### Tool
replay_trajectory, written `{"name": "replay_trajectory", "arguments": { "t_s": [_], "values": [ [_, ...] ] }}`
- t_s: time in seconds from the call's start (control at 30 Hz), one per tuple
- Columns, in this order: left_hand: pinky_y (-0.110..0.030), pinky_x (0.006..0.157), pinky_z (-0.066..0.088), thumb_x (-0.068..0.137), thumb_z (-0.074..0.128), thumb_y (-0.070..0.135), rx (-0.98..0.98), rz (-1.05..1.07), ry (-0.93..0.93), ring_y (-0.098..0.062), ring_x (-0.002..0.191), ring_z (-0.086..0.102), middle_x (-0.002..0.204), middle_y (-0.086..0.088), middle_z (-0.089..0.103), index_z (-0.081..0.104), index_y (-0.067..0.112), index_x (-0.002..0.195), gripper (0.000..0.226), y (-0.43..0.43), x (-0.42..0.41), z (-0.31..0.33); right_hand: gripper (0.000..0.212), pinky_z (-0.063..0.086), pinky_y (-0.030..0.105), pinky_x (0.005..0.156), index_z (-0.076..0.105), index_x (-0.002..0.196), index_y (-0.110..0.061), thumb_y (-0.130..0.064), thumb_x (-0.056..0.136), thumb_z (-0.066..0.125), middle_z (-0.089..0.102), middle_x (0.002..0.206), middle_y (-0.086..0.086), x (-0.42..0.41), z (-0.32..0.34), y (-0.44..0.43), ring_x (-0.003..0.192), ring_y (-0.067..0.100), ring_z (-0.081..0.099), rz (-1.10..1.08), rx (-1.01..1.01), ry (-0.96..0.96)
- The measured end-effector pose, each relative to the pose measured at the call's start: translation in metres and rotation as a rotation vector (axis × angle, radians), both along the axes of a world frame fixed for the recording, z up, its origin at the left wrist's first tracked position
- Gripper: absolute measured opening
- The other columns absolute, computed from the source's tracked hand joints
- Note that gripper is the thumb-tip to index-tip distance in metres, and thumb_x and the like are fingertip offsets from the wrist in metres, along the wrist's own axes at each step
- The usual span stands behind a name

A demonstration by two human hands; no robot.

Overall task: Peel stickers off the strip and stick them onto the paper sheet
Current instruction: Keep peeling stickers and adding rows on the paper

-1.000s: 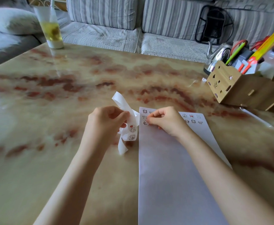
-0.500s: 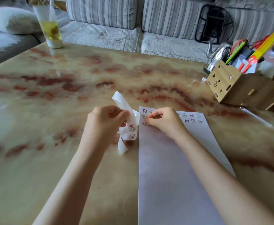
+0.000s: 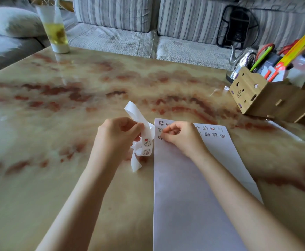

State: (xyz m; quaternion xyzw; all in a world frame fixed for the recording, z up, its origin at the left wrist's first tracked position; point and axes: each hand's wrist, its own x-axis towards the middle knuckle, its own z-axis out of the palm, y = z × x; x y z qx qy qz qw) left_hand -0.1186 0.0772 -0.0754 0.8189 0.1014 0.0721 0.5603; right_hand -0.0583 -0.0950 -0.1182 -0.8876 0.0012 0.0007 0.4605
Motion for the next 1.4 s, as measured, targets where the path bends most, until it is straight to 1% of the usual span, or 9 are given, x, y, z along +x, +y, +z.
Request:
{"name": "replay_trajectory", "arguments": {
  "t_s": [0.07, 0.33, 0.53, 0.83, 1.0, 1.1, 1.17, 1.27, 1.4],
  "values": [
    [-0.012, 0.039, 0.039, 0.085, 0.062, 0.023, -0.002, -0.002, 0.002, -0.001, 0.043, 0.049, 0.065, 0.003, 0.07, 0.071, 0.02, 0.073, 0.015, 0.0, 0.0, 0.001, 0.025, 0.037, 0.025, 0.057, 0.057, 0.09, -0.022, -0.02, 0.075, 0.077, 0.054, 0.067, -0.009, 0.002, 0.001, -0.001, 0.058, 0.006, 0.05, -0.006, -0.005, 0.019],
    [-0.011, 0.036, 0.037, 0.085, 0.062, 0.022, -0.006, 0.0, 0.007, -0.006, 0.047, 0.05, 0.067, 0.001, 0.07, 0.071, 0.018, 0.074, 0.014, -0.002, -0.003, 0.004, 0.024, 0.037, 0.026, 0.058, 0.058, 0.086, -0.021, -0.031, 0.076, 0.078, 0.055, 0.07, -0.009, 0.005, 0.0, -0.001, 0.062, 0.008, 0.05, -0.01, -0.05, 0.009],
    [-0.012, 0.038, 0.039, 0.084, 0.062, 0.022, -0.017, -0.004, 0.002, 0.001, 0.042, 0.048, 0.064, 0.003, 0.069, 0.071, 0.019, 0.073, 0.015, -0.001, -0.003, 0.003, 0.008, 0.037, 0.027, 0.063, 0.059, 0.086, -0.026, -0.025, 0.084, 0.066, 0.055, 0.071, -0.011, 0.001, -0.004, -0.002, 0.065, 0.006, 0.05, 0.026, -0.114, -0.045],
    [-0.013, 0.046, 0.045, 0.084, 0.062, 0.025, 0.008, -0.006, -0.008, -0.006, 0.051, 0.056, 0.065, 0.003, 0.07, 0.071, 0.02, 0.074, 0.014, -0.002, 0.0, 0.002, 0.004, 0.037, 0.023, 0.06, 0.065, 0.084, -0.024, -0.024, 0.083, 0.069, 0.056, 0.07, -0.013, -0.008, -0.004, 0.002, 0.063, 0.002, 0.049, 0.022, -0.117, -0.108],
    [-0.017, 0.049, 0.048, 0.085, 0.063, 0.022, -0.088, -0.001, -0.016, -0.007, 0.055, 0.064, 0.067, 0.0, 0.073, 0.072, 0.015, 0.078, 0.014, -0.001, 0.001, 0.002, 0.01, 0.041, 0.02, 0.063, 0.066, 0.084, -0.019, -0.026, 0.089, 0.062, 0.067, 0.077, -0.007, -0.027, 0.024, 0.002, 0.066, 0.007, 0.053, 0.097, 0.084, -0.259],
    [-0.015, 0.047, 0.046, 0.087, 0.062, 0.019, -0.134, 0.01, -0.051, -0.006, 0.054, 0.065, 0.067, -0.001, 0.072, 0.071, 0.011, 0.078, 0.015, -0.001, 0.001, 0.003, 0.005, 0.046, 0.021, 0.069, 0.067, 0.085, -0.021, -0.024, 0.089, 0.065, 0.071, 0.081, -0.005, -0.045, 0.037, 0.009, 0.074, 0.013, 0.061, 0.244, 0.251, -0.206],
    [-0.013, 0.045, 0.044, 0.088, 0.062, 0.018, -0.143, 0.005, -0.073, -0.002, 0.05, 0.063, 0.064, 0.002, 0.071, 0.071, 0.011, 0.078, 0.015, -0.002, 0.0, 0.004, 0.004, 0.049, 0.024, 0.072, 0.067, 0.086, -0.021, -0.021, 0.084, 0.071, 0.071, 0.082, -0.006, -0.051, 0.038, 0.013, 0.075, 0.008, 0.062, 0.272, 0.317, -0.17],
    [-0.015, 0.046, 0.047, 0.089, 0.061, 0.019, -0.173, -0.001, -0.08, -0.002, 0.053, 0.065, 0.061, 0.006, 0.071, 0.071, 0.013, 0.078, 0.016, -0.001, 0.0, 0.004, 0.009, 0.05, 0.023, 0.07, 0.068, 0.086, -0.021, -0.019, 0.081, 0.074, 0.07, 0.082, -0.008, -0.051, 0.037, 0.017, 0.079, 0.009, 0.063, 0.253, 0.348, -0.177],
    [-0.024, 0.057, 0.055, 0.09, 0.06, 0.018, -0.212, -0.016, -0.088, -0.009, 0.06, 0.069, 0.066, 0.003, 0.073, 0.071, 0.008, 0.081, 0.017, 0.001, 0.0, 0.005, 0.013, 0.044, 0.016, 0.063, 0.067, 0.084, -0.021, -0.011, 0.08, 0.074, 0.067, 0.073, -0.012, -0.048, 0.037, 0.023, 0.067, 0.001, 0.058, 0.233, 0.401, -0.17]
  ]
}}
